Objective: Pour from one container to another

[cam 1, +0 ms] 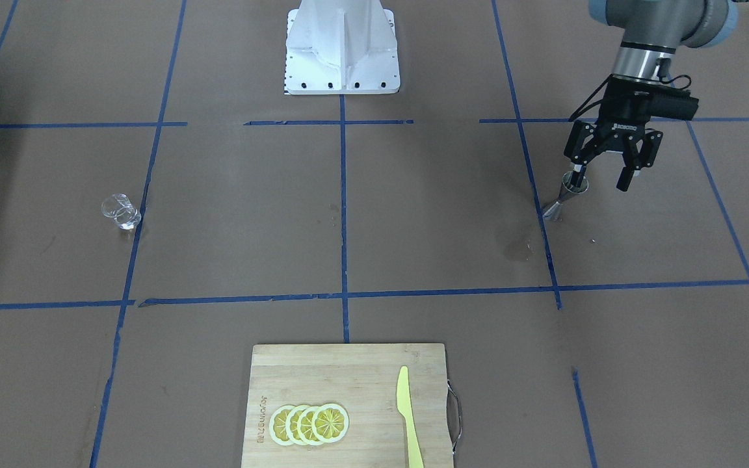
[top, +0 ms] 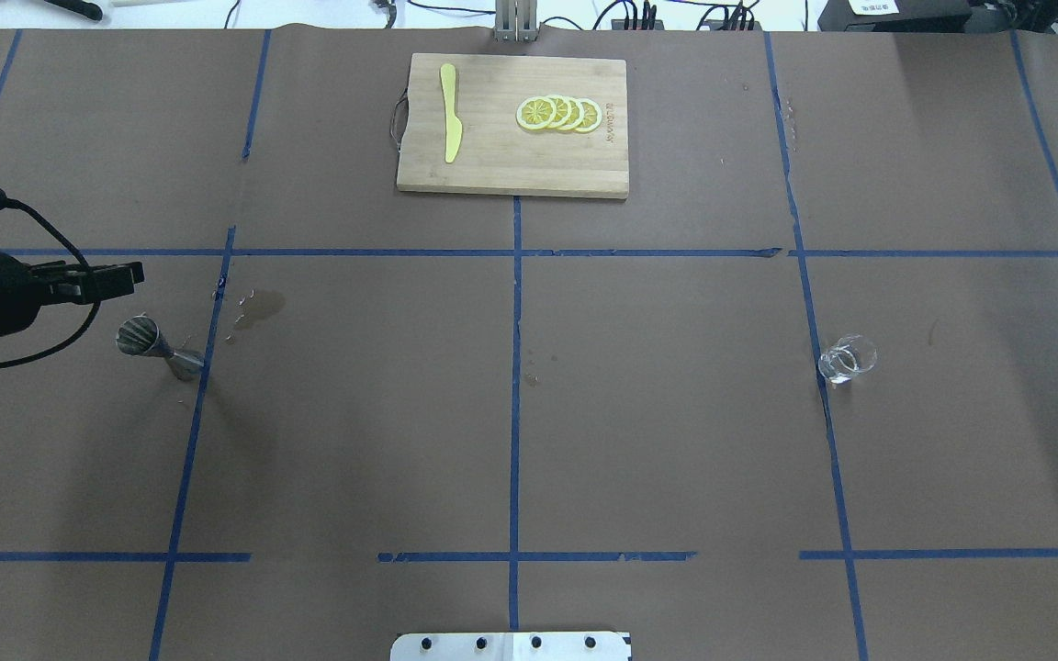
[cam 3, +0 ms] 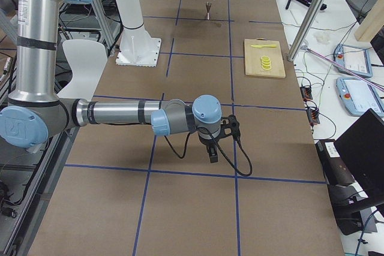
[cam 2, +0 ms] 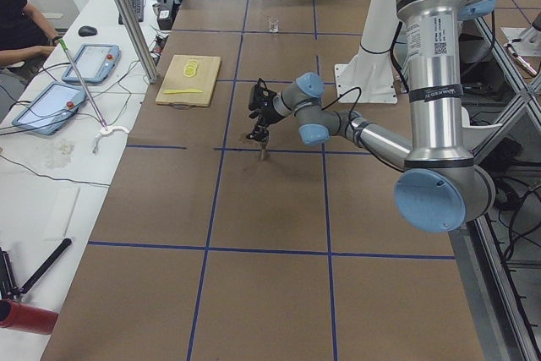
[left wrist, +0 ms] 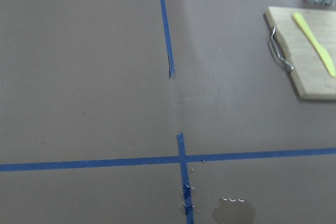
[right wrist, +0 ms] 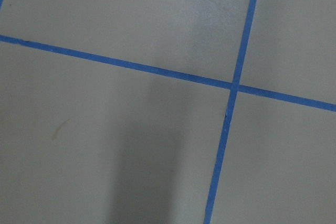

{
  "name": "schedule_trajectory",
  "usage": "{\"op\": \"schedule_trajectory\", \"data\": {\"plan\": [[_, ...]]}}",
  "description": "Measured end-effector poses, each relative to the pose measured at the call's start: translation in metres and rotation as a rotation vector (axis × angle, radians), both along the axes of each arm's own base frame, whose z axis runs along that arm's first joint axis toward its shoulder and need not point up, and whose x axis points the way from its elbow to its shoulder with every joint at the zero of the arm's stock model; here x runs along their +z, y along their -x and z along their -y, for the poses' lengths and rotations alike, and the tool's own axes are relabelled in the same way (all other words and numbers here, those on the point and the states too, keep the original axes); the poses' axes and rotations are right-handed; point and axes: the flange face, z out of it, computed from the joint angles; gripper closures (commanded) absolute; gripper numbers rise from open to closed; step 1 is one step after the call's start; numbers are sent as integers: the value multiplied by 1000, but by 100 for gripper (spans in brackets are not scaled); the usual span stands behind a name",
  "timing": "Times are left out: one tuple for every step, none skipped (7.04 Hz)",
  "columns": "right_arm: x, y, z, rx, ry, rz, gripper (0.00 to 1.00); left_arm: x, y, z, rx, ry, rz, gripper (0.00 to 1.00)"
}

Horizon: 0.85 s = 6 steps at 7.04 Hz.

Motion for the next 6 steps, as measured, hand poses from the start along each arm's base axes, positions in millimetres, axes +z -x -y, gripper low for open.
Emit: {"op": "schedule_trajectory", "data": {"plan": [[0, 0, 0, 0, 1, 0, 0, 1, -18, -22, -79, -50, 23, 2], [0, 0, 0, 0, 1, 0, 0, 2, -30, -39, -145, -96, 37, 1], [1, 0, 0, 0, 3, 1, 0, 3, -39, -52, -206, -127, 33, 1], [2, 0, -1, 0, 6, 0, 0, 11, -48, -63, -266, -152, 30, 1], [4, 0, 0, 0, 10, 0, 0, 27, -58, -72, -309, -175, 40, 1], [5, 0, 0, -1, 12, 0, 0, 41, -64, -77, -333, -191, 48, 1]]}}
